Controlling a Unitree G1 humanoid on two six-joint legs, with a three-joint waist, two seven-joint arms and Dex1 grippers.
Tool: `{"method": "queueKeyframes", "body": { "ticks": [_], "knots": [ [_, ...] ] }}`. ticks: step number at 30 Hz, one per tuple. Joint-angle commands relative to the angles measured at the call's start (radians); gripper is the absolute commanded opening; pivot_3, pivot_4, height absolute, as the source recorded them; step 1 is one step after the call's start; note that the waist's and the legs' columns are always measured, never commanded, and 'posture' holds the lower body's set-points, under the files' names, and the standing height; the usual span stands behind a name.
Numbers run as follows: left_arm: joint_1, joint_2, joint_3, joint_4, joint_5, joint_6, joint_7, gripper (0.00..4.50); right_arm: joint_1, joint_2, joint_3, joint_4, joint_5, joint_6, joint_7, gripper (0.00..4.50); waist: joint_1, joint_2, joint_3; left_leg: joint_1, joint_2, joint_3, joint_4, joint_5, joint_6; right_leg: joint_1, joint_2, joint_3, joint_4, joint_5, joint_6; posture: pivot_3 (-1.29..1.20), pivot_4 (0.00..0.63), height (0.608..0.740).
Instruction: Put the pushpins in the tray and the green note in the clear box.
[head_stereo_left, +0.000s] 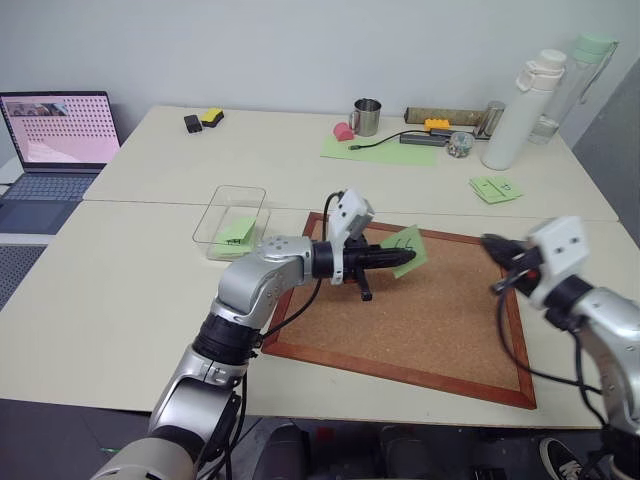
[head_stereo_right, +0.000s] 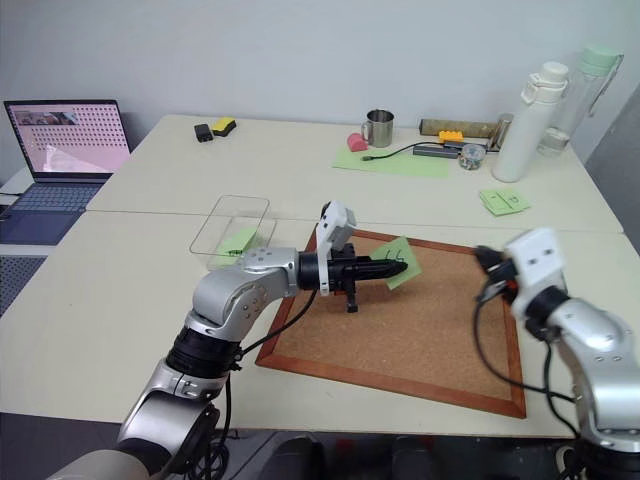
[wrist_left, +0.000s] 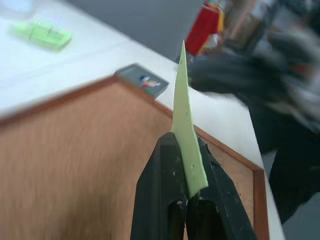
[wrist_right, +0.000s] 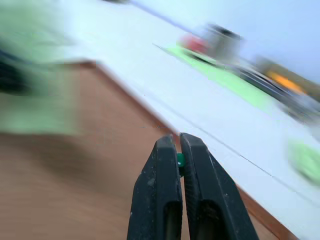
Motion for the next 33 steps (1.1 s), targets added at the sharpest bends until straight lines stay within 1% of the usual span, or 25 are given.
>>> {"method": "queueKeyframes", "body": {
  "ticks": [1, 4, 8, 11, 14, 16, 17, 19, 21, 29, 30, 33],
  "knots": [
    [-0.018, -0.004, -0.136, -0.002, 0.156, -0.207, -0.039, 0.04, -0.074, -0.042, -0.100, 0.208, 0.018, 0.033, -0.035, 0.00, -0.001, 0.000, 0.000, 0.001, 0.000, 0.001, -0.001, 0.000, 0.000, 0.000, 0.000, 0.001, 0.000, 0.000, 0.000, 0.00, 0.150, 0.740],
    [-0.040, -0.044, -0.209, 0.046, 0.256, -0.330, -0.022, 0.04, -0.190, -0.062, -0.104, 0.432, 0.029, 0.036, -0.033, 0.00, -0.012, 0.001, 0.000, 0.002, -0.002, 0.004, -0.002, 0.000, 0.000, -0.001, 0.003, 0.004, 0.000, 0.000, 0.000, 0.00, 0.150, 0.740],
    [-0.027, -0.086, -0.246, 0.099, 0.330, -0.409, 0.015, 0.04, -0.320, -0.068, -0.101, 0.649, 0.049, 0.017, -0.016, 0.00, -0.014, 0.003, 0.001, 0.002, -0.002, 0.005, -0.002, 0.000, 0.000, -0.001, 0.003, 0.006, 0.000, 0.000, 0.000, 0.00, 0.150, 0.740],
    [-0.007, -0.109, -0.258, 0.096, 0.356, -0.420, 0.031, 0.04, -0.402, -0.071, -0.091, 0.789, 0.057, -0.011, -0.001, 0.00, -0.016, 0.005, 0.000, 0.003, -0.002, 0.007, -0.002, 0.000, 0.001, -0.001, 0.003, 0.007, 0.000, 0.000, 0.000, 0.00, 0.150, 0.740],
    [0.010, -0.126, -0.247, 0.071, 0.353, -0.387, 0.041, 0.04, -0.448, -0.079, -0.078, 0.884, 0.049, -0.031, 0.003, 0.00, -0.014, 0.005, 0.000, 0.003, 0.000, 0.007, -0.002, 0.000, 0.001, -0.001, 0.003, 0.007, 0.000, 0.000, 0.000, 0.00, 0.150, 0.740],
    [0.021, -0.124, -0.241, 0.050, 0.349, -0.366, 0.037, 0.00, -0.459, -0.085, -0.075, 0.927, 0.042, -0.036, -0.004, 0.51, -0.013, 0.005, 0.000, 0.002, 0.001, 0.007, -0.002, 0.000, 0.001, -0.001, 0.003, 0.007, 0.000, 0.000, 0.000, 0.00, 0.150, 0.740],
    [0.028, -0.119, -0.237, 0.039, 0.346, -0.356, 0.035, 0.00, -0.460, -0.087, -0.075, 0.937, 0.044, -0.039, 0.001, 0.60, -0.012, 0.005, 0.000, 0.002, 0.001, 0.007, -0.002, 0.000, 0.001, -0.001, 0.002, 0.007, 0.000, 0.000, 0.000, 0.00, 0.150, 0.740],
    [0.038, -0.109, -0.229, 0.023, 0.342, -0.341, 0.032, 0.00, -0.463, -0.090, -0.077, 0.946, 0.051, -0.044, 0.007, 1.03, -0.011, 0.005, 0.000, 0.002, 0.001, 0.006, -0.002, 0.000, 0.001, -0.001, 0.002, 0.006, 0.000, 0.000, 0.000, 0.00, 0.150, 0.740],
    [0.043, -0.102, -0.221, 0.019, 0.345, -0.335, 0.032, 0.00, -0.462, -0.096, -0.074, 0.950, 0.051, -0.052, 0.012, 1.34, -0.011, 0.005, 0.000, 0.002, 0.001, 0.007, -0.002, 0.000, 0.001, -0.001, 0.001, 0.007, 0.000, 0.000, 0.000, 0.00, 0.150, 0.740],
    [0.031, -0.106, -0.201, 0.045, 0.348, -0.337, 0.029, 0.00, -0.450, -0.115, -0.074, 0.949, 0.049, -0.080, 0.011, 1.34, -0.012, 0.006, 0.000, 0.002, 0.001, 0.006, -0.002, 0.000, 0.001, -0.001, 0.002, 0.006, 0.000, 0.000, 0.000, 0.00, 0.150, 0.740],
    [0.031, -0.109, -0.194, 0.046, 0.342, -0.331, 0.031, 0.00, -0.436, -0.120, -0.070, 0.919, 0.047, -0.091, 0.022, 1.34, -0.012, 0.006, 0.000, 0.002, 0.001, 0.006, -0.002, 0.000, 0.001, -0.001, 0.002, 0.006, 0.000, 0.000, 0.000, 0.00, 0.150, 0.740],
    [0.020, -0.117, -0.095, 0.041, 0.284, -0.255, 0.076, 0.00, -0.309, -0.128, -0.030, 0.636, 0.102, -0.063, 0.129, 1.34, -0.009, 0.006, 0.000, 0.002, 0.001, 0.006, -0.002, 0.000, 0.001, -0.001, 0.001, 0.006, 0.000, 0.000, 0.000, 0.00, 0.150, 0.740]
  ]
}}
